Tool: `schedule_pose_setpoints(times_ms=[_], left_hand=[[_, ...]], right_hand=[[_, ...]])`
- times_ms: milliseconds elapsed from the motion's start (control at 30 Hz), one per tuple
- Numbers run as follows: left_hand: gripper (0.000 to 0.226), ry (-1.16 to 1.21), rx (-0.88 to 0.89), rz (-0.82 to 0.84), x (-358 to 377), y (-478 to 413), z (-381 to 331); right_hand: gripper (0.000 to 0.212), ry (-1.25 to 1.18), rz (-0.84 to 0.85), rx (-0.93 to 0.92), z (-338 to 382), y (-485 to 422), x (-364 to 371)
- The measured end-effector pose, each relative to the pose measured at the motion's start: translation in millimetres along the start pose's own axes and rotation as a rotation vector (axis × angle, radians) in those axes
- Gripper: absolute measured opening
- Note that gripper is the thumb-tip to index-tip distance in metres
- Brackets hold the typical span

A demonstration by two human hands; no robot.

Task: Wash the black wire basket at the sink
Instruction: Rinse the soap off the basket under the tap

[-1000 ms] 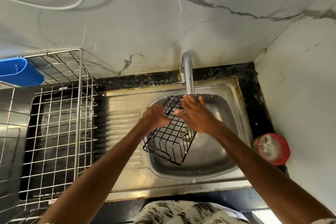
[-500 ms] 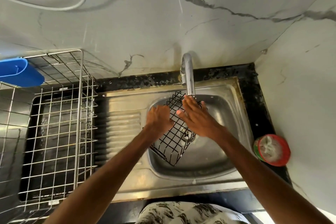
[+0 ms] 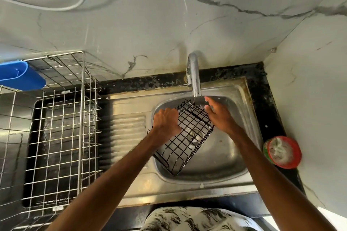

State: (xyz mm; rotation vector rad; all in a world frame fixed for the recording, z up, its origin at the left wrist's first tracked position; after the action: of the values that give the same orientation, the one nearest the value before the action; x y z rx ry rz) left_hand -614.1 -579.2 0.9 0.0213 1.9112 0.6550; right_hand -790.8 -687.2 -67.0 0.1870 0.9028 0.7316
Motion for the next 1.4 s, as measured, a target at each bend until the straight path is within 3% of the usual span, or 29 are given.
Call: schedule_pose_setpoints(times_ms=[100,300,533,600,667,800,967,1067,1200,1300,1400], left_hand=[[0.03,-0.013,0.0,0.007,0,0,-2],[0.027,-0.088,0.027,0.008,-5,1,-10],[0.028,-0.085,0.016,0.016,-5,0,-11],[0.029,-0.078,0.011,0.02,-4,0,-10],[0.03,-0.063,0.011,0.021,-5,0,-9],[0.03,-0.031,-0.002,0.021,-7,2,-6],[0.029,0.001,-0.056,0.022,-10,1,1],[0.033,0.037,-0.1,0.022,-14,0,9],[0.041,0.108,-0.177,0.046,-11,-3,18],[0.051,0.178,-0.193,0.059,-11,-2,23],[0.055,0.38,-0.248,0.086,-9,0,31]], right_hand=[[0.051,-0.061,-0.069,-0.081,-4,4,-5],[0.047,-0.003,0.005,-0.25,20,-4,5],[0.043,0.006,-0.123,-0.226,19,-16,1],[0.04,0.003,-0.071,-0.269,23,-11,4],[0.038,-0.015,-0.031,-0.224,19,-10,9],[0.031,-0.075,-0.166,-0.003,10,-15,0],[0.053,0.049,0.139,-0.279,42,8,19],[0.063,0.239,0.127,-0.38,31,22,21],[0.059,0.213,0.023,-0.22,-8,26,5],[0.059,0.041,-0.097,-0.076,-9,23,0],[0.056,-0.105,-0.094,0.057,-6,24,2]])
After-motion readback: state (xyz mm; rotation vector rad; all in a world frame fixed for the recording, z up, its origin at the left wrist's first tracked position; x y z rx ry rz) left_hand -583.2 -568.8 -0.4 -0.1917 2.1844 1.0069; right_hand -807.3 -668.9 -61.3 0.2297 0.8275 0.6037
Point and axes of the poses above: each hand's wrist, its own y-axis away from the middle knuckle, its own x-axis out of the palm, z = x × y, the point moved 3 cm from there along -y, towards the middle knuckle, and after that the axes turned 6 degrees about y, right-handed, at the moved point
